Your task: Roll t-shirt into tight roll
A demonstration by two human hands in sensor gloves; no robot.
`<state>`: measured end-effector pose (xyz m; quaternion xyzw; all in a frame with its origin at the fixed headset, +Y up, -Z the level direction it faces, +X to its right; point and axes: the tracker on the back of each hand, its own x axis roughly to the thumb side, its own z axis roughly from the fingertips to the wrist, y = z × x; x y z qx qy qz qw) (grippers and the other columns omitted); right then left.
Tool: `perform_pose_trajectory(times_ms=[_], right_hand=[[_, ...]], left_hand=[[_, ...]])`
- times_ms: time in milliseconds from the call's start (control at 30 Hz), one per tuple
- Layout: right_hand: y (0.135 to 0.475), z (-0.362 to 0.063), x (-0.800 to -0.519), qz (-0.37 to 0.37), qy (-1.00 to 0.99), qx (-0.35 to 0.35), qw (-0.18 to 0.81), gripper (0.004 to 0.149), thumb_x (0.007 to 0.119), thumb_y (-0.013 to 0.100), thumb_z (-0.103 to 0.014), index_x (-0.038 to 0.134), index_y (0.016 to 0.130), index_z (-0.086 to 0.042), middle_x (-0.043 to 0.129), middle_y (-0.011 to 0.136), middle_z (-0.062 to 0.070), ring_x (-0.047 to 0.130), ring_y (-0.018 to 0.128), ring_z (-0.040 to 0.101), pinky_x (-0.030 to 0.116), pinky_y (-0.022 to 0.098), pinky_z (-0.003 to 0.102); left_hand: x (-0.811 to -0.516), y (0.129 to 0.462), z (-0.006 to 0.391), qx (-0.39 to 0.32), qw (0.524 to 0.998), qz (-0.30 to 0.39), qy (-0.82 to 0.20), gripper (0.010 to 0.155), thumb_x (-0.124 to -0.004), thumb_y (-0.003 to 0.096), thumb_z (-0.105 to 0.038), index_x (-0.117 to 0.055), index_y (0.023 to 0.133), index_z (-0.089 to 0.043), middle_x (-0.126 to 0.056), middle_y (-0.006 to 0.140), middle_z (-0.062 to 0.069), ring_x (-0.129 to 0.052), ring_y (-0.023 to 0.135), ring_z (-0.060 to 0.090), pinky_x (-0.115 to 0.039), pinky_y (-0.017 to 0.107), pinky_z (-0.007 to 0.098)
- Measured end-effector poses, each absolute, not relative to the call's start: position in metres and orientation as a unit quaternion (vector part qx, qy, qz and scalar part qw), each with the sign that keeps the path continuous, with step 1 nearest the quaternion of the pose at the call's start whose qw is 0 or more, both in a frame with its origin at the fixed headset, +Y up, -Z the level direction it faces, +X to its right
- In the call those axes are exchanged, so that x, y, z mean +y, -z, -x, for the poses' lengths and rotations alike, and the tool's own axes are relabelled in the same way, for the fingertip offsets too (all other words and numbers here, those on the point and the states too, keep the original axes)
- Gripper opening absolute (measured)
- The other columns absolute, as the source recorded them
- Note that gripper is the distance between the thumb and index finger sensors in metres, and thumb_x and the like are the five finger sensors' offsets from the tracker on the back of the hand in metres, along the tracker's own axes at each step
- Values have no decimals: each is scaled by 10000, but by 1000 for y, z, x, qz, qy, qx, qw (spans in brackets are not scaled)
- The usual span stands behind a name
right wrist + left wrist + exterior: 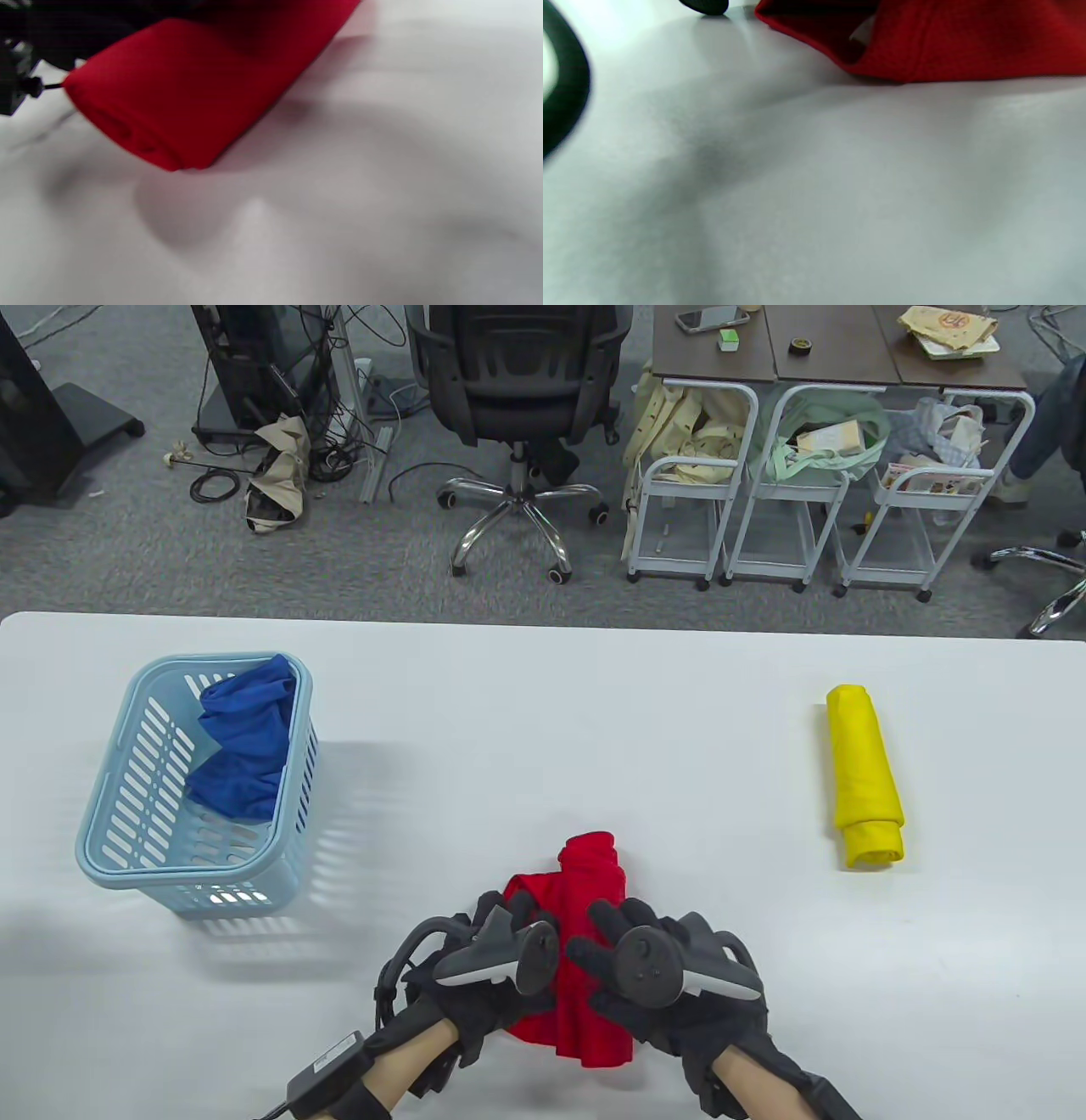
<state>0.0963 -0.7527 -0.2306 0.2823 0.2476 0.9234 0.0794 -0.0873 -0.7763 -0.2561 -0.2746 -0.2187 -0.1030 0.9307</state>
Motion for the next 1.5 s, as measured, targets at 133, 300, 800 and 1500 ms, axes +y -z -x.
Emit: perform_pose_trajectory(times_ms=[133,300,800,1500], right_hand=[[238,-114,-740,-222,-951,203,66,457,548,642,-459,679,1043,-283,217,1246,18,50,1123,442,174,739,664],[253,-179,-726,35,-984,145,-95,536,571,597,-573,913,809,-218,557,1183,55,421,1118,464,399,723,646],[257,-174,-745,-46,-967,251,-5,651,629,590,-543,518,1151,-234,425,1225,68,438,1132,442,421,726,639],[264,-185,-768,-50,-948,314,15,800,640,582,-551,133,1152,-307,70,1191,50,134,1135,409,328,750,621]], left_hand=[[-775,265,102,-205,932,281,101,820,-461,496,-710,-99,1142,-358,-51,1242,-21,-221,1163,381,-417,797,626],[-772,277,120,-180,941,274,85,798,-497,506,-681,-149,1144,-352,-102,1247,-23,-263,1163,381,-437,795,620],[-764,299,157,-106,955,256,102,696,-541,543,-584,-258,1146,-382,-211,1264,11,-254,1158,396,-404,794,635],[-784,317,193,-85,943,321,-7,742,-405,504,-679,-5,1077,-428,86,1175,-26,9,1126,277,-171,778,648]])
